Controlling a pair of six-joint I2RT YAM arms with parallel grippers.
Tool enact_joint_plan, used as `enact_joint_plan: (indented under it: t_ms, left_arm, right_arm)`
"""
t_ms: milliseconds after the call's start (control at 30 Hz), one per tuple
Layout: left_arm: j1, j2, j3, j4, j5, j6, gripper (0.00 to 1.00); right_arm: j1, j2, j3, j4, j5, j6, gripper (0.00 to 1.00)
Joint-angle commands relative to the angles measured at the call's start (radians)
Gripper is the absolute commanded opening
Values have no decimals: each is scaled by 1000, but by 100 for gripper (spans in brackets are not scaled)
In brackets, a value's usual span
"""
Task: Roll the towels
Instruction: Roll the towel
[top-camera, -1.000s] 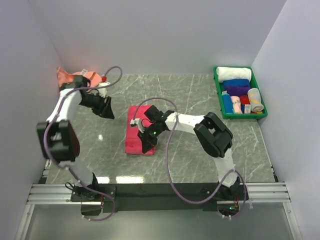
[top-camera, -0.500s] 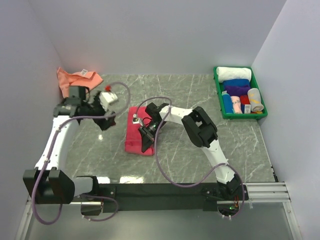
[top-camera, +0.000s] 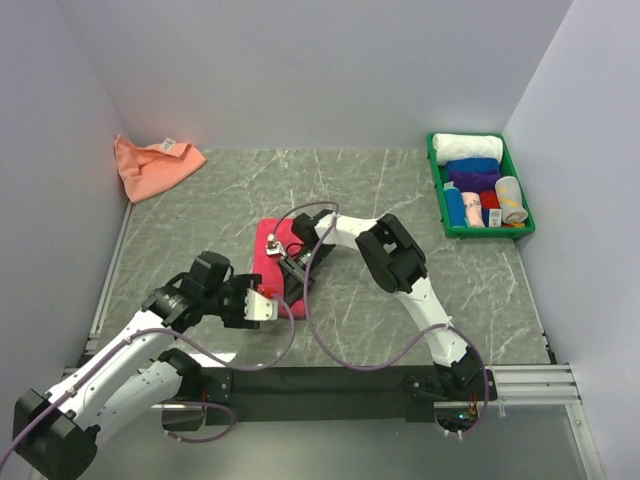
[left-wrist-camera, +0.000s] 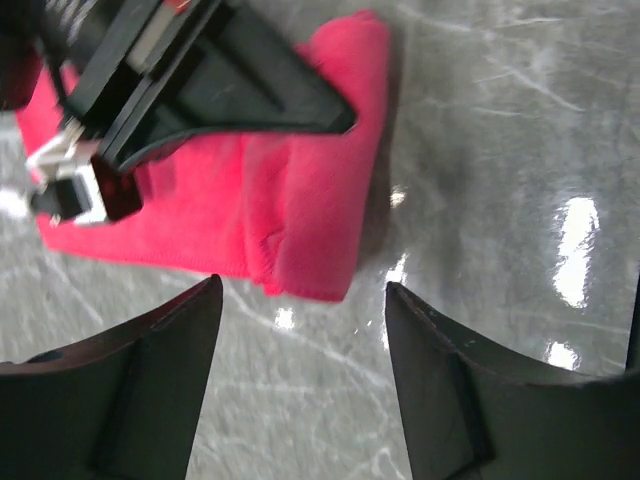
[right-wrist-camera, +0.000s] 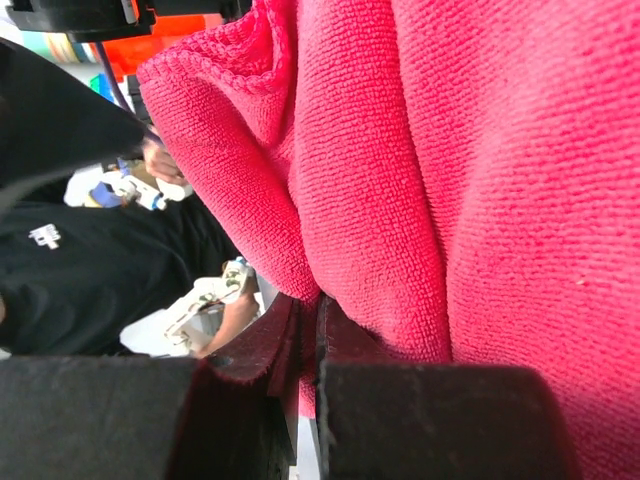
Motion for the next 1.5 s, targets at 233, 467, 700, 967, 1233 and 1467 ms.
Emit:
enact_joint_plan:
  t_ms: [233, 467, 700, 967, 1233, 1467]
  left_arm:
    - [-220, -29, -112, 194, -99, 41, 64]
    - [-282, 73, -209, 363, -219, 35, 57]
    - [-282, 198, -267, 488, -291, 10, 46]
    - [-280, 268, -229, 362, -212, -68, 16]
    - [-168, 463, 4, 109, -15, -69, 1]
    - [-105, 693, 159, -66, 77, -69, 1]
  right_arm:
    - [-4, 94, -22, -44, 124, -36, 0]
    - [-9, 97, -14, -62, 121, -49, 0]
    - [-9, 94, -22, -87, 128, -77, 0]
    - [-25, 44, -14, -105, 148, -103, 14]
    - [-166, -245, -154, 82, 286, 20, 41]
    - [-357, -484, -212, 105, 441, -10, 42]
